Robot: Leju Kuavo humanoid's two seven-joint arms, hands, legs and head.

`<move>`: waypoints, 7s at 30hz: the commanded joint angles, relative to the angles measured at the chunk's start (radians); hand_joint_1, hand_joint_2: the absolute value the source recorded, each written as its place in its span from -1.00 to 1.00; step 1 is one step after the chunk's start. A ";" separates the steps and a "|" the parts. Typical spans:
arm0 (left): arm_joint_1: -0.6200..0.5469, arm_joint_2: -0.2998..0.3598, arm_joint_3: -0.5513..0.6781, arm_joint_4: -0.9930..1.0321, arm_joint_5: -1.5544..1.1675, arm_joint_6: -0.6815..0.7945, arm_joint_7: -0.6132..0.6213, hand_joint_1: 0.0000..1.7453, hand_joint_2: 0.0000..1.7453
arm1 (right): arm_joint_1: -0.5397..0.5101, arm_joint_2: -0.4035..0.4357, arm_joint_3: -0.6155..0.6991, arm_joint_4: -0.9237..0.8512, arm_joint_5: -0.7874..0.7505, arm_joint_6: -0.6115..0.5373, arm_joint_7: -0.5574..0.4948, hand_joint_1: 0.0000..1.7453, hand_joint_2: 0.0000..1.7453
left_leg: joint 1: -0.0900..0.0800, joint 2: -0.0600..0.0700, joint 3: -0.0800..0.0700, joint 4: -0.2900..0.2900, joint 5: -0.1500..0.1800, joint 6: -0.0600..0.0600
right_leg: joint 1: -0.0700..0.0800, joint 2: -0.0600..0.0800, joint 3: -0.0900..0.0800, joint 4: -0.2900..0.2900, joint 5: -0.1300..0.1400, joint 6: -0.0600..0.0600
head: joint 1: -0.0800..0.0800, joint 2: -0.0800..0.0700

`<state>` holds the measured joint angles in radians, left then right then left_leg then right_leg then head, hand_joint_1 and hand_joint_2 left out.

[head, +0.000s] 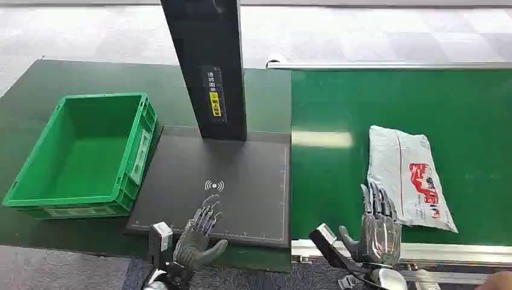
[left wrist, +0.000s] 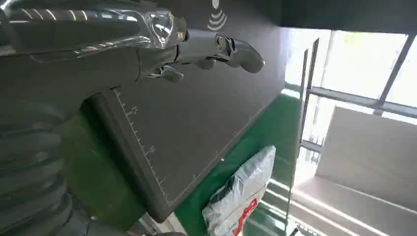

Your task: Moved the parcel from conveyor to table for the left to box.

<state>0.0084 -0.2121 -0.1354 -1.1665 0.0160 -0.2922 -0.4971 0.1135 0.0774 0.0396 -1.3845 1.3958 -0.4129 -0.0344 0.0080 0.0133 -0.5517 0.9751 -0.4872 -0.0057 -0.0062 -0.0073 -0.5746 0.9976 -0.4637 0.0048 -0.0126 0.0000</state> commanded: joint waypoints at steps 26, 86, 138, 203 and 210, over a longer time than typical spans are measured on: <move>-0.040 0.035 -0.037 0.078 -0.001 0.007 0.006 -1.00 1.00 | -0.311 -0.002 0.000 0.566 0.023 -0.093 -0.064 -1.00 1.00 | 0.000 0.000 0.002 -0.002 0.001 0.000 | 0.000 0.002 0.002 -0.002 0.001 0.000 | 0.000 0.000; -0.047 0.039 -0.051 0.123 0.012 0.009 0.005 -1.00 1.00 | -0.319 -0.015 -0.192 0.740 -0.017 -0.169 -0.103 -1.00 1.00 | 0.000 -0.001 0.003 -0.001 0.000 0.000 | 0.000 0.001 0.003 -0.001 0.000 0.000 | 0.000 0.000; -0.013 0.038 -0.041 0.075 0.016 0.021 0.029 -1.00 1.00 | -0.264 0.033 -0.215 0.642 -0.073 -0.162 -0.112 1.00 1.00 | 0.000 -0.001 0.003 -0.001 0.000 0.000 | 0.000 0.001 0.003 -0.001 0.000 0.000 | 0.000 0.000; -0.073 0.039 -0.097 0.151 0.021 0.009 0.026 -1.00 1.00 | -0.488 0.005 -0.067 1.043 -0.088 -0.282 -0.146 -1.00 1.00 | 0.000 -0.002 0.004 -0.001 0.001 0.000 | 0.000 0.000 0.004 -0.001 0.001 0.000 | 0.000 0.000; -0.069 0.040 -0.107 0.146 0.019 -0.002 0.030 -1.00 1.00 | -0.496 0.008 -0.058 1.061 -0.075 -0.272 -0.143 -1.00 1.00 | 0.000 -0.002 0.004 -0.002 0.001 0.000 | 0.000 0.000 0.004 -0.002 0.001 0.000 | 0.000 0.000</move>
<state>-0.0540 -0.1976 -0.2140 -1.0826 0.0374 -0.2831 -0.4795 -0.3402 0.0969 -0.0340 -0.4246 1.3115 -0.6889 -0.1850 0.0081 0.0117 -0.5490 0.9753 -0.4866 -0.0056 -0.0063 -0.0081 -0.5715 0.9977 -0.4636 0.0047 -0.0126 0.0000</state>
